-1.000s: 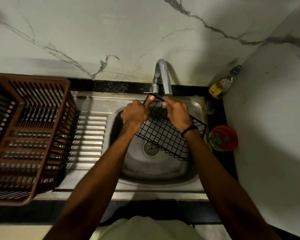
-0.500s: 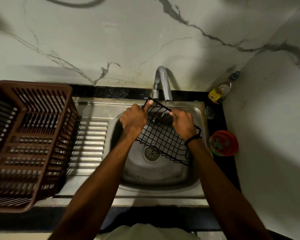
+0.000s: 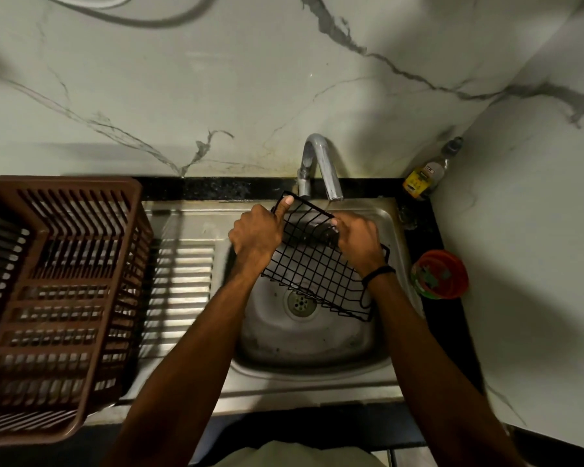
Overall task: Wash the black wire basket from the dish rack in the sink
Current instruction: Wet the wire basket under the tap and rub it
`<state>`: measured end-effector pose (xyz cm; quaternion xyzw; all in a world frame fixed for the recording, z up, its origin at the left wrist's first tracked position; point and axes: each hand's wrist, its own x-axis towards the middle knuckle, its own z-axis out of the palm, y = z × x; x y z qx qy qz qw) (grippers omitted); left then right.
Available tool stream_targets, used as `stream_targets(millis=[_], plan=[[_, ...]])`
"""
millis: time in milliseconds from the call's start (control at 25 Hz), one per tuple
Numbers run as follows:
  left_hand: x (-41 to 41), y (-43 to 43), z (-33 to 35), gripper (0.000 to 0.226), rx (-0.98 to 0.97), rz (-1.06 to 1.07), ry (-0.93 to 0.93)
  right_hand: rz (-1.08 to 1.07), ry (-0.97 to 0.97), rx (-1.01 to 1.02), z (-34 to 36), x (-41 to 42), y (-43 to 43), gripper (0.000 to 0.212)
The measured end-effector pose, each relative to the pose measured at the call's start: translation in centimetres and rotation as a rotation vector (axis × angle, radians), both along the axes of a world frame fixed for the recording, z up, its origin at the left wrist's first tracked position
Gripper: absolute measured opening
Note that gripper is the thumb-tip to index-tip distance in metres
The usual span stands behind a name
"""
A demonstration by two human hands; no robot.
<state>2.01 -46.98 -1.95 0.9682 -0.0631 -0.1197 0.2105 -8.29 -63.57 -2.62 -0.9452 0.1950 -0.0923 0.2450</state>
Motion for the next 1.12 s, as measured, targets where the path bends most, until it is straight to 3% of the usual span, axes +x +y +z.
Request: stream_targets(millis=[440, 720, 880, 1040, 1120], plan=[[0.5, 0.4, 0.4, 0.093, -0.023, -0.021, 0.032, 0.010, -0.099, 0.043, 0.1, 1.5, 2.1, 0.025], [0.6, 1.5, 0.7, 0.092, -0.027, 0.028, 0.017, -0.026, -0.009, 0.025, -0.4, -0.1, 0.1, 0.021], [-0.4, 0.3, 0.4, 0.093, -0.035, -0.003, 0.021, 0.050, -0.071, 0.032, 0.3, 2.0, 2.2, 0.023], [0.5, 1.8, 0.9, 0.090, -0.043, 0.084, 0.009, -0.025, 0.077, 0.086, 0.0, 0.0, -1.0, 0.027], [0.4, 1.4, 1.3, 0.086, -0.045, 0.077, -0.009, -0.015, 0.040, 0.056, -0.1, 0.7, -0.3, 0.027]])
